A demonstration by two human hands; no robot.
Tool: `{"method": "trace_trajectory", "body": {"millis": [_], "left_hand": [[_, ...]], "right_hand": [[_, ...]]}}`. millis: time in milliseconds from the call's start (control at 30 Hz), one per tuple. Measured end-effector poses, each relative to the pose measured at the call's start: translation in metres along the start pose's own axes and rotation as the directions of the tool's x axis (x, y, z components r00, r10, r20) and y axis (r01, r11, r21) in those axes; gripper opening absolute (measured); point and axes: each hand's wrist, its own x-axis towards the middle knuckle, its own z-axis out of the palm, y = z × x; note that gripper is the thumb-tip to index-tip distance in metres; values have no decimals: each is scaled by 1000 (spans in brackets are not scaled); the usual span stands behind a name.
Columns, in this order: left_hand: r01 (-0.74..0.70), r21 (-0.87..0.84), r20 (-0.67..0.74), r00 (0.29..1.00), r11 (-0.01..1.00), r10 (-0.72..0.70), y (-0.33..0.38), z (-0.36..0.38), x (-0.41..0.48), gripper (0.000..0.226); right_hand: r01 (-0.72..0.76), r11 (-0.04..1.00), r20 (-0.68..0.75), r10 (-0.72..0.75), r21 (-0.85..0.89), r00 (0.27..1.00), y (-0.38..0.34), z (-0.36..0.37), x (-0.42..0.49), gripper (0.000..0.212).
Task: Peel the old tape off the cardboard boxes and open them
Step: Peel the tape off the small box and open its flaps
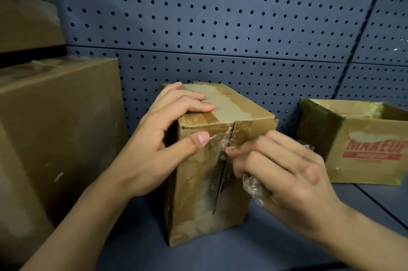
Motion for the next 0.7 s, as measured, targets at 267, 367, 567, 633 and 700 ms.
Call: {"method": "trace_trajectory", "body": {"millis": [267,367,567,633,700], "left_hand": [[-32,11,10,999,999,32,1,2,1,38],[-28,5,7,1000,1000,28,1,2,2,37],[-38,15,4,999,999,38,1,3,2,36],[-37,19,3,999,999,37,1,2,2,36],[-35,19,6,999,999,34,2,2,2,36]], "right_hand": [[-48,998,-20,48,40,999,-8,5,-7,23],[-59,996,42,57,64,997,-11,7,-15,23],[-139,973,238,94,182,967,-20,16,-42,28],[-153,961,340,67,231,938,-24,17,-50,24],[-185,953,412,72,242,909,-23,16,-58,17]]}}
